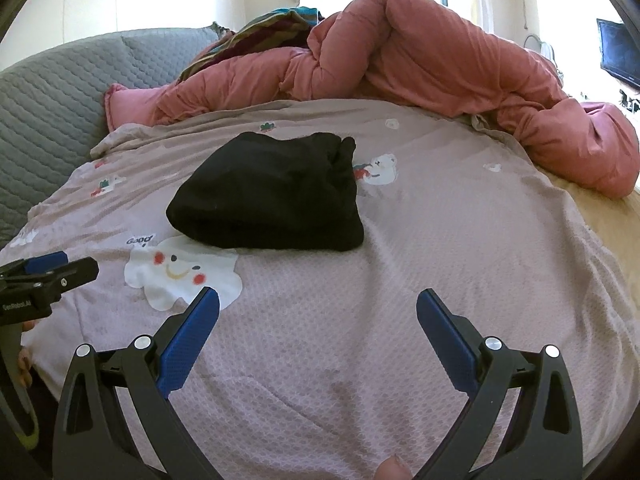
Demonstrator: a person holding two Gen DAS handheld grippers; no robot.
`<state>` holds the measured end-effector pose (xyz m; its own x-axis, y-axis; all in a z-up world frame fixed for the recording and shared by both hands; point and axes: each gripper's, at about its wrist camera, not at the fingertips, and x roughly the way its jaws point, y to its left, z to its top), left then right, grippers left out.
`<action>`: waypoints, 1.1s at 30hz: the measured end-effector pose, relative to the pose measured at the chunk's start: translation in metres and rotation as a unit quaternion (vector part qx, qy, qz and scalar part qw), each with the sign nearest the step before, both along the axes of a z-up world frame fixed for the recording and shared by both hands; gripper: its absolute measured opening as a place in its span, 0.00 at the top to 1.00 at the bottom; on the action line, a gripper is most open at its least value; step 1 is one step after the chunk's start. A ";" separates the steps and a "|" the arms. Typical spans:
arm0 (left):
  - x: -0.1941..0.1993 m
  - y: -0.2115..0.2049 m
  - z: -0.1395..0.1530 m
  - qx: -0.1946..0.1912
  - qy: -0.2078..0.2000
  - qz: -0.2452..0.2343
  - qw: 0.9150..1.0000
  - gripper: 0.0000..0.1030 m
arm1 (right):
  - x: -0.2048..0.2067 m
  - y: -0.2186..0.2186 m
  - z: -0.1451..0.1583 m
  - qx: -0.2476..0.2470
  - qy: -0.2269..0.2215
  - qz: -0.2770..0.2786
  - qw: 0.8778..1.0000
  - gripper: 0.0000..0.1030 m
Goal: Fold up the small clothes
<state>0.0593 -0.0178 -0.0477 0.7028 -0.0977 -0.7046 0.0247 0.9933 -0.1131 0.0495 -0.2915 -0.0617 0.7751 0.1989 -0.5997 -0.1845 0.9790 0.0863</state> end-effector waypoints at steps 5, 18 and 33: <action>-0.001 0.002 0.001 0.001 0.000 0.003 1.000 0.09 | 0.000 0.000 0.001 0.000 0.000 -0.001 1.000 0.05; -0.001 0.004 0.003 0.003 0.000 0.005 1.000 0.09 | -0.001 0.000 0.001 -0.001 -0.002 0.001 1.000 0.05; -0.002 0.007 0.004 0.003 -0.001 0.006 1.000 0.09 | -0.004 0.002 0.001 -0.004 -0.002 0.002 1.000 0.05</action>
<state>0.0569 -0.0112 -0.0442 0.7055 -0.0852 -0.7035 0.0128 0.9941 -0.1076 0.0459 -0.2894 -0.0612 0.7772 0.1972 -0.5976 -0.1889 0.9789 0.0775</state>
